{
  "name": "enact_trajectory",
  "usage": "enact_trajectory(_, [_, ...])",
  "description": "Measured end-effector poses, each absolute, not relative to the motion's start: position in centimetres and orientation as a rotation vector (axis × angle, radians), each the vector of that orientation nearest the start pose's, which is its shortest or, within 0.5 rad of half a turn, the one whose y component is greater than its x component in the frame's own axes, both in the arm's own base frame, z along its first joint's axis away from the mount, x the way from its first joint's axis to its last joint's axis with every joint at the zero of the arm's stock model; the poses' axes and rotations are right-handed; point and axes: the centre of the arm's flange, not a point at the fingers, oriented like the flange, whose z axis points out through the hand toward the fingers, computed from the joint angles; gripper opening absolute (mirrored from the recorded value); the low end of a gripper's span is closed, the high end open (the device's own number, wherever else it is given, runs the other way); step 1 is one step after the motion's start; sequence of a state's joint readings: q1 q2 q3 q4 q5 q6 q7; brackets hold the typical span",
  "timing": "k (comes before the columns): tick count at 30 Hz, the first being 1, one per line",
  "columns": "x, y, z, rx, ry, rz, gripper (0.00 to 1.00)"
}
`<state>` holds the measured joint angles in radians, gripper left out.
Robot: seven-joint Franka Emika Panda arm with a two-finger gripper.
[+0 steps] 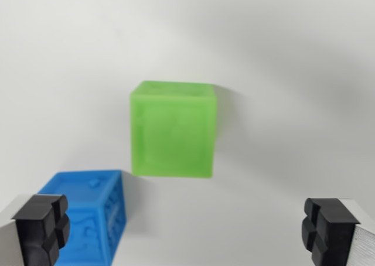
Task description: Stack cube
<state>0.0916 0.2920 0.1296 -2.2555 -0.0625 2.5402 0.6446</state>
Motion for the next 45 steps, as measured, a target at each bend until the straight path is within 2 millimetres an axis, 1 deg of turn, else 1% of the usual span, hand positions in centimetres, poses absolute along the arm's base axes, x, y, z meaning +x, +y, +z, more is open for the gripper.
enact_trajectory(5, [52.4, 12.9, 21.8, -3.092, 0.548, 0.009, 1.00])
enact_trajectory(14, [52.3, 12.7, 17.7, -3.093, 0.546, 0.015, 1.00])
enact_trajectory(21, [52.3, 12.7, 15.2, -3.093, 0.544, 0.011, 1.00])
enact_trajectory(28, [52.3, 12.7, 13.2, -3.092, 0.545, 0.011, 1.00])
enact_trajectory(34, [52.3, 12.7, 12.0, -3.093, 0.545, 0.012, 1.00])
enact_trajectory(39, [52.3, 12.7, 11.5, -3.093, 0.545, 0.011, 1.00])
enact_trajectory(40, [52.3, 12.7, 11.5, -3.093, 0.545, 0.011, 0.00])
enact_trajectory(45, [52.3, 12.7, 11.5, -3.093, 0.544, 0.009, 0.00])
